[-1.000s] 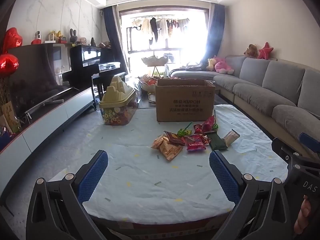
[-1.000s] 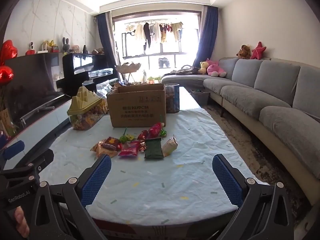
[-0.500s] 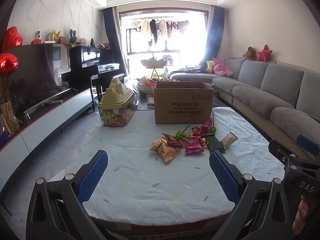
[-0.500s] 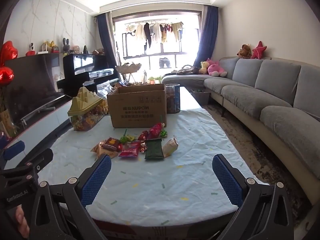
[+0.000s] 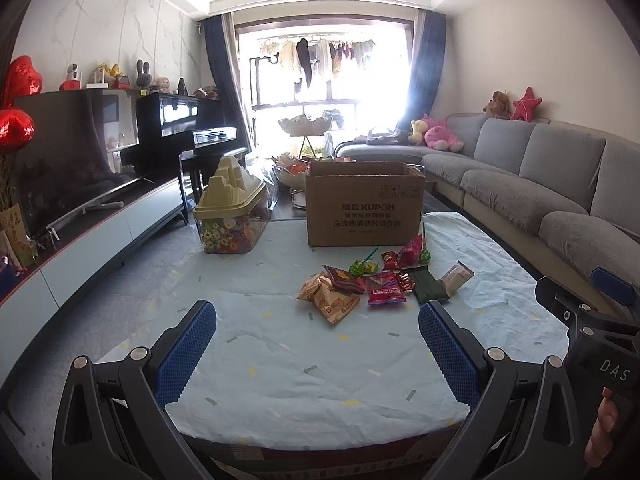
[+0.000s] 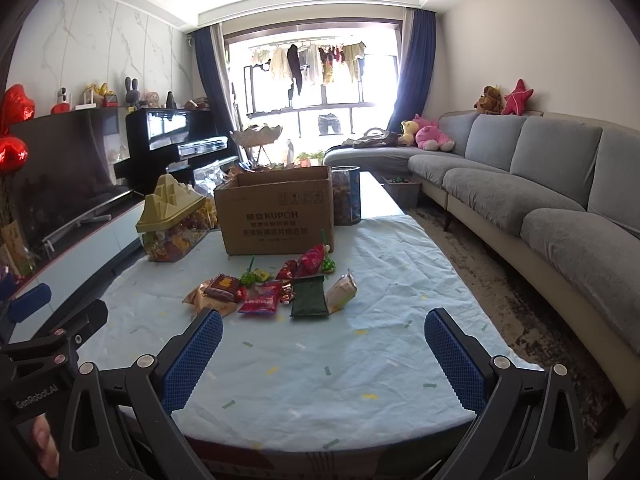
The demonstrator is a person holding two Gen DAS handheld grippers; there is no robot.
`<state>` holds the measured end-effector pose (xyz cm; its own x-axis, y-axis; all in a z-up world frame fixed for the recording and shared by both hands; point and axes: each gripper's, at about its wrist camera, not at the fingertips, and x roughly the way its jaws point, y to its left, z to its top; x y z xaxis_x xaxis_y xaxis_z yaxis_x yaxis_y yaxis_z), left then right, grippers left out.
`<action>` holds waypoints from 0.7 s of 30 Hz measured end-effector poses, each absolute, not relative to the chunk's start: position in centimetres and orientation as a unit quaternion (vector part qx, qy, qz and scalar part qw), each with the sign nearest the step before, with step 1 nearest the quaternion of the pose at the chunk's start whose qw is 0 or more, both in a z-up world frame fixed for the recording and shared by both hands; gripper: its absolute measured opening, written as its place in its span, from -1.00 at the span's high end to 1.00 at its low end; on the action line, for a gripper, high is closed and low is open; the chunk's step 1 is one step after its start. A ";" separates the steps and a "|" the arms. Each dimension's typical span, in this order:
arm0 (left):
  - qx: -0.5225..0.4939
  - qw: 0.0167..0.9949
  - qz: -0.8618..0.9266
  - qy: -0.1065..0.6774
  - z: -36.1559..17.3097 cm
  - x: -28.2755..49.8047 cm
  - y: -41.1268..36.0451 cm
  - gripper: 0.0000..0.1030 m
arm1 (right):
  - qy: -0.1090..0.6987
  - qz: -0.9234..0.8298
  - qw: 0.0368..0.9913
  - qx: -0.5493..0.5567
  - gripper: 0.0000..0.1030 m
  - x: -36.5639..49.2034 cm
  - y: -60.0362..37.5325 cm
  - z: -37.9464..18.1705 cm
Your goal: Organize snacks
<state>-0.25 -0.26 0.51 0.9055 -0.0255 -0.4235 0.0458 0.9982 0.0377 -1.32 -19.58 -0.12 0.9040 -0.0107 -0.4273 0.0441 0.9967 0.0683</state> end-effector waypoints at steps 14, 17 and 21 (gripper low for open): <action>0.024 0.976 -0.020 0.217 0.4 -0.3 -0.3 -1.00 | 0.219 -0.013 0.975 0.039 -0.99 -1.2 -19.5 -0.2; 0.024 0.976 -0.020 0.217 0.4 -0.3 -0.3 -1.00 | 0.219 -0.013 0.975 0.039 -0.99 -1.3 -19.5 -0.2; 0.024 0.976 -0.021 0.217 0.4 -0.3 -0.3 -1.00 | 0.219 -0.013 0.975 0.039 -0.99 -1.2 -19.5 -0.2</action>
